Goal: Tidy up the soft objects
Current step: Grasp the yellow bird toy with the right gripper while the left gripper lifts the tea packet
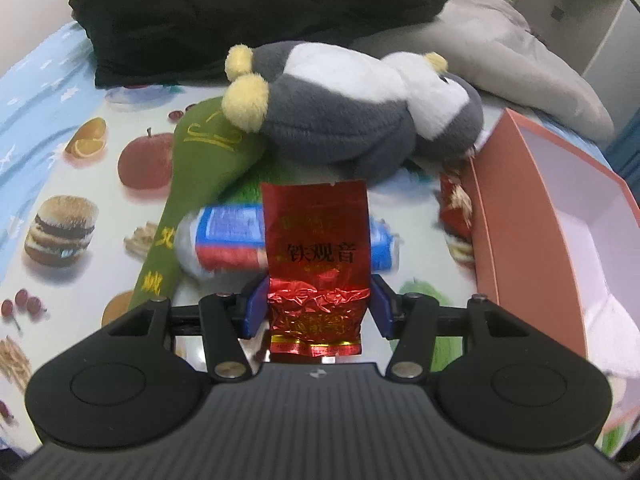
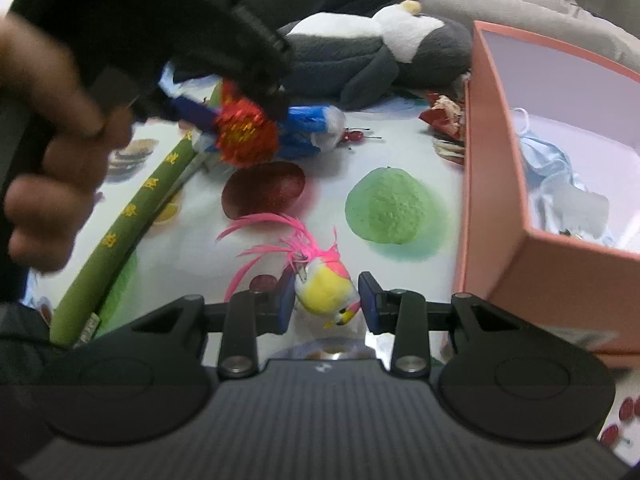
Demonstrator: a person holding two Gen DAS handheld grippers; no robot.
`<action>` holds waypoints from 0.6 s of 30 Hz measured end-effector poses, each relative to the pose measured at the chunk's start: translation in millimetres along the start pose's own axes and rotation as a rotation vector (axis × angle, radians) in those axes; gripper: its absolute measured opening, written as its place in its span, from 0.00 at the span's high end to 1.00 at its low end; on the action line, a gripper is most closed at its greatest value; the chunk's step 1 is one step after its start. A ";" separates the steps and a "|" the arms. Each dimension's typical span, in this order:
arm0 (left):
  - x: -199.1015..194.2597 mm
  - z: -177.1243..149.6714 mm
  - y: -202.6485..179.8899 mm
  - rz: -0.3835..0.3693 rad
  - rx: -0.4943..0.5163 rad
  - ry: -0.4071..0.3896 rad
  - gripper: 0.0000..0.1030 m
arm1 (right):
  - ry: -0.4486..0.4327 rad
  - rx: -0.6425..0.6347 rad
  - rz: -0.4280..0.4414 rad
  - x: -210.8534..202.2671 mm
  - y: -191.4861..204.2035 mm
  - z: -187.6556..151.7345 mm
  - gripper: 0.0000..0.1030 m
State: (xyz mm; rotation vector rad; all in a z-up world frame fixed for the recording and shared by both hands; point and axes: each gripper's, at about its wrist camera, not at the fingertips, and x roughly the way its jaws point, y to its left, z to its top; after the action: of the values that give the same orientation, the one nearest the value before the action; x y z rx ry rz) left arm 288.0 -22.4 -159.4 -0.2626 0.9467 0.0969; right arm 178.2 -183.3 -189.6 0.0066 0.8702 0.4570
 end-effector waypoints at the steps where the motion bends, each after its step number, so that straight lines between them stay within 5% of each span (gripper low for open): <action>1: -3.1 -4.4 0.9 -0.005 0.006 0.003 0.43 | -0.003 0.004 -0.004 -2.4 0.1 -1.0 0.63; 18: -31.0 -70.4 20.5 -0.073 0.099 0.072 0.43 | -0.047 0.103 -0.052 -37.9 -0.8 -21.2 0.63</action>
State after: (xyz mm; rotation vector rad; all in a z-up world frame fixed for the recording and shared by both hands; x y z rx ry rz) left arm 210.4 -20.2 -177.0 -0.2098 1.0094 -0.0270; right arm 141.8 -202.6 -175.7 0.0891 0.8446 0.3620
